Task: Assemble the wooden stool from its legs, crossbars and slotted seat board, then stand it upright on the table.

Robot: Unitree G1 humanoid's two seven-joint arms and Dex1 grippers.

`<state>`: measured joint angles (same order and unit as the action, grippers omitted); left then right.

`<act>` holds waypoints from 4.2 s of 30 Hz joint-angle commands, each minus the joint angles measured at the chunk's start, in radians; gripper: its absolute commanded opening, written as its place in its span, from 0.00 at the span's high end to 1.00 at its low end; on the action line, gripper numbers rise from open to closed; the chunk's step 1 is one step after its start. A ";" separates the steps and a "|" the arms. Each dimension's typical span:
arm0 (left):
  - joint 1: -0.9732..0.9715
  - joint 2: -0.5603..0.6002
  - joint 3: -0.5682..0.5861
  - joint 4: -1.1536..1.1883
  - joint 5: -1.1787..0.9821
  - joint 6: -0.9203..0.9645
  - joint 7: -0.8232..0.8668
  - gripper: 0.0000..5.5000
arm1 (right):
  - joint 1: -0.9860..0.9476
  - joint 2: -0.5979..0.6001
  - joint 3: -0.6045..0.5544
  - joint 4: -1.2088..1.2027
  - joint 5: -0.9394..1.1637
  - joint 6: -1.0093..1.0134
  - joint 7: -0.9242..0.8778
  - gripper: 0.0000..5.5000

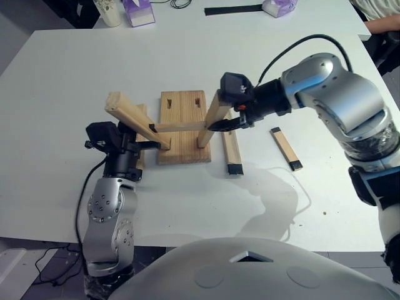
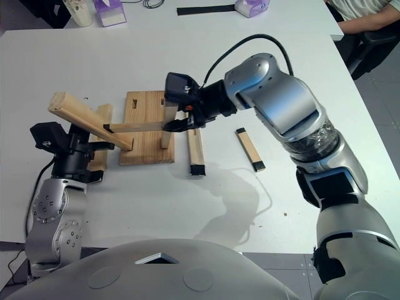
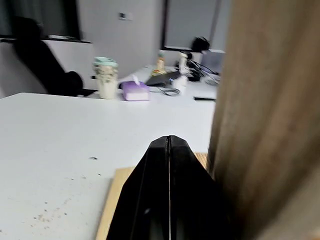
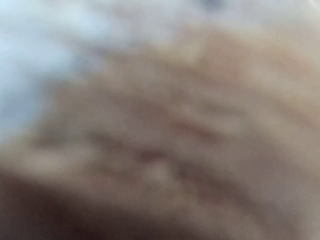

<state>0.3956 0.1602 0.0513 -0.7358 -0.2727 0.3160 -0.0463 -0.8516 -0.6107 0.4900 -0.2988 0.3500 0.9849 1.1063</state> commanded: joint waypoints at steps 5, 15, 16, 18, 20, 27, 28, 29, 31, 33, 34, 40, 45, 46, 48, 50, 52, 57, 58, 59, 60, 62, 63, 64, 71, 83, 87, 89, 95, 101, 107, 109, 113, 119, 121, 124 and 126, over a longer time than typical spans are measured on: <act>-0.006 0.084 -0.284 -0.005 -0.054 -0.011 -0.219 1.00 | 0.015 0.050 0.065 0.019 0.011 0.009 0.020 0.64; -0.016 0.003 -0.007 0.116 -0.252 -0.059 -0.127 0.93 | 0.150 0.057 -0.103 -0.009 0.053 -0.082 -0.042 0.49; -0.013 0.005 0.003 0.110 -0.272 -0.056 -0.135 0.90 | 0.161 0.064 -0.142 -0.018 0.064 -0.075 -0.067 0.46; -0.007 0.009 0.015 0.091 -0.308 -0.050 -0.149 0.85 | 0.186 0.070 -0.217 -0.037 0.086 -0.054 -0.117 0.40; -0.003 0.017 0.026 0.075 -0.335 -0.042 -0.159 0.79 | 0.213 0.065 -0.282 -0.070 0.110 -0.025 -0.156 0.34; -0.013 0.108 0.193 0.076 -0.433 -0.008 -0.184 0.68 | 0.297 0.051 -0.468 -0.192 0.303 0.134 -0.208 0.25; -0.037 0.128 0.221 0.085 -0.450 -0.001 -0.186 0.68 | 0.300 0.060 -0.488 -0.205 0.338 0.149 -0.214 0.25; -0.061 0.145 0.247 0.091 -0.472 0.007 -0.186 0.68 | 0.300 0.070 -0.509 -0.213 0.368 0.158 -0.223 0.25; -0.115 0.176 0.299 0.105 -0.516 0.021 -0.176 0.68 | 0.288 0.099 -0.567 -0.211 0.433 0.178 -0.258 0.25; -0.166 0.194 0.337 0.109 -0.572 0.042 -0.154 0.68 | 0.286 0.102 -0.619 -0.199 0.465 0.159 -0.280 0.25; -0.179 0.200 0.342 0.104 -0.590 0.053 -0.147 0.68 | 0.288 0.094 -0.635 -0.188 0.463 0.141 -0.289 0.25; -0.094 0.177 0.239 0.113 -0.415 0.073 -0.108 0.68 | 0.373 0.035 -0.709 -0.150 0.434 0.031 -0.316 0.25; 0.014 0.072 0.203 0.050 -0.260 0.034 0.016 0.67 | 0.572 0.024 -0.827 -0.233 0.460 -0.002 -0.370 0.29; 0.034 0.058 0.187 0.035 -0.235 0.025 0.023 0.71 | 0.617 0.036 -0.810 -0.243 0.420 -0.017 -0.418 0.32; 0.058 0.044 0.140 0.012 -0.168 0.008 0.030 0.76 | 0.697 0.102 -0.737 -0.278 0.326 -0.063 -0.546 0.38; 0.061 0.034 0.101 -0.002 -0.121 -0.001 0.035 0.81 | 0.763 0.177 -0.641 -0.316 0.222 -0.134 -0.664 0.43; 0.065 0.022 0.090 -0.007 -0.088 -0.009 0.041 0.88 | 0.813 0.252 -0.570 -0.345 0.158 -0.178 -0.755 0.49; 0.028 0.029 0.070 0.009 -0.023 -0.015 0.029 1.00 | 0.928 0.382 -0.392 -0.410 -0.044 -0.312 -0.963 0.62; 0.019 0.032 0.067 0.004 -0.020 -0.007 0.027 1.00 | 0.943 0.399 -0.371 -0.421 -0.076 -0.326 -0.996 0.64; 0.015 0.042 0.062 -0.003 -0.013 0.000 0.019 1.00 | 0.959 0.391 -0.330 -0.434 -0.126 -0.354 -1.012 0.67; 0.018 0.048 0.058 -0.012 -0.007 0.005 0.013 1.00 | 0.975 0.393 -0.301 -0.444 -0.157 -0.371 -1.025 0.70; 0.032 0.055 0.055 -0.030 0.000 0.017 0.005 1.00 | 1.005 0.389 -0.253 -0.466 -0.212 -0.392 -1.046 0.74; 0.035 0.057 0.054 -0.037 0.002 0.024 0.002 1.00 | 1.016 0.392 -0.241 -0.473 -0.232 -0.399 -1.056 0.78; 0.037 0.057 0.056 -0.043 0.003 0.030 0.001 1.00 | 1.025 0.401 -0.233 -0.479 -0.248 -0.403 -1.068 0.82; 0.042 0.036 0.041 -0.088 0.021 0.080 0.019 1.00 | 1.041 0.446 -0.165 -0.490 -0.310 -0.411 -1.098 1.00; 0.061 0.000 0.127 -0.090 0.184 0.121 0.123 1.00 | 1.084 0.485 -0.285 -0.518 -0.498 -0.330 -1.227 1.00; 0.050 0.096 -0.087 -0.186 0.191 0.123 -0.027 1.00 | 1.010 0.481 -0.117 -0.587 -0.377 -0.345 -1.047 1.00; -0.037 0.138 -0.263 -0.223 0.154 0.170 -0.138 1.00 | 0.960 0.425 0.001 -0.606 -0.325 -0.356 -0.913 1.00; -0.021 0.141 -0.324 -0.197 0.173 0.167 -0.146 1.00 | 0.871 0.370 0.002 -0.532 -0.217 -0.321 -0.764 1.00; -0.017 0.098 -0.211 -0.159 0.170 0.134 -0.097 1.00 | 0.897 0.351 -0.042 -0.469 -0.222 -0.314 -0.761 1.00; -0.009 0.052 0.054 -0.121 0.076 0.118 -0.059 1.00 | 0.895 0.357 -0.306 -0.420 -0.185 -0.410 -0.809 1.00; -0.001 0.024 0.146 -0.123 0.003 0.119 -0.047 1.00 | 0.863 0.343 -0.410 -0.395 -0.153 -0.421 -0.808 1.00; -0.043 -0.004 0.275 -0.090 -0.114 0.118 -0.031 1.00 | 0.794 0.332 -0.505 -0.333 -0.100 -0.420 -0.788 1.00; -0.340 0.057 0.435 -0.002 -0.297 0.162 0.050 1.00 | 0.516 0.395 -0.563 -0.195 0.036 -0.383 -0.786 1.00; -0.499 0.101 0.440 -0.010 -0.398 0.211 0.089 1.00 | 0.435 0.387 -0.566 -0.198 0.139 -0.326 -0.728 1.00; -0.609 0.149 0.408 -0.062 -0.538 0.274 0.107 1.00 | 0.352 0.365 -0.599 -0.228 0.305 -0.234 -0.678 1.00; -0.654 0.181 0.371 -0.089 -0.607 0.314 0.112 1.00 | 0.315 0.362 -0.624 -0.230 0.393 -0.199 -0.672 1.00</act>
<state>-0.2267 0.3062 0.4578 -0.7951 -0.8141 0.5807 0.0537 -0.4928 -0.2394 -0.1024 -0.5147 0.6640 0.7409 0.4246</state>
